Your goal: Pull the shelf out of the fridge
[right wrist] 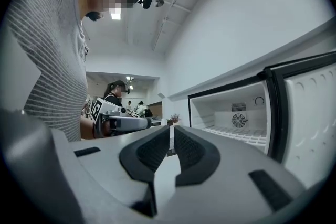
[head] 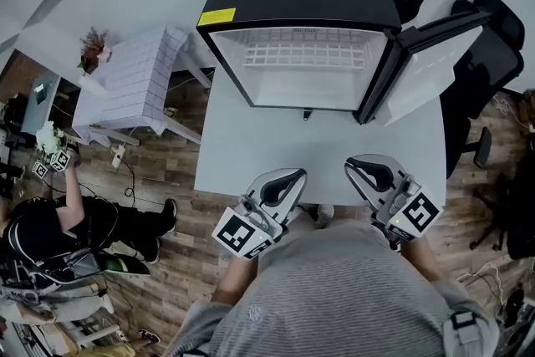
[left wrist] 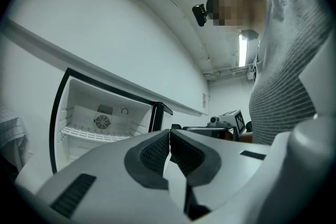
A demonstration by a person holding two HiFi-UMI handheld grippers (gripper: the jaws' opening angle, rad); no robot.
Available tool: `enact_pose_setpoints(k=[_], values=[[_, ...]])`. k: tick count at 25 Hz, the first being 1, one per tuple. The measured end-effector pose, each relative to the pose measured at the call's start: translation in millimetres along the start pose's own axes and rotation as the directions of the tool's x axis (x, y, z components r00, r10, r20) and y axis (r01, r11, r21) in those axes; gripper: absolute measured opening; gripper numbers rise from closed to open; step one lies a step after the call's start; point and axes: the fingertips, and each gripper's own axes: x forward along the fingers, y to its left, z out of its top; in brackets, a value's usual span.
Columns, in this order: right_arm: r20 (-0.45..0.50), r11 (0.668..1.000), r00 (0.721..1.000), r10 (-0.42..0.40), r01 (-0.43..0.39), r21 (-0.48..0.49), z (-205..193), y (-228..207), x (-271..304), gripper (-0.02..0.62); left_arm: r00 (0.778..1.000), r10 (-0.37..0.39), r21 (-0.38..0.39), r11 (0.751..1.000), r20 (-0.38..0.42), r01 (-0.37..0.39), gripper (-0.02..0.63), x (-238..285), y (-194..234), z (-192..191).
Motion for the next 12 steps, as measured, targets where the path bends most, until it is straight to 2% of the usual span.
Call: enact_pose_setpoints(k=[7,12], values=[[-0.010,0.992,0.992,-0.125,0.125,0.001,0.4,-22.3,-6.7,0.014,0.994,-0.106,-0.011,0.994,-0.016,0.105,0.011,30.7,18.5,2.6],[-0.009,0.983,0.983,-0.186,0.186,0.003,2.0,-31.1,-2.6,0.014,0.984,-0.174,-0.005,0.985,-0.028,0.173,0.012,44.5,26.1,8.2]])
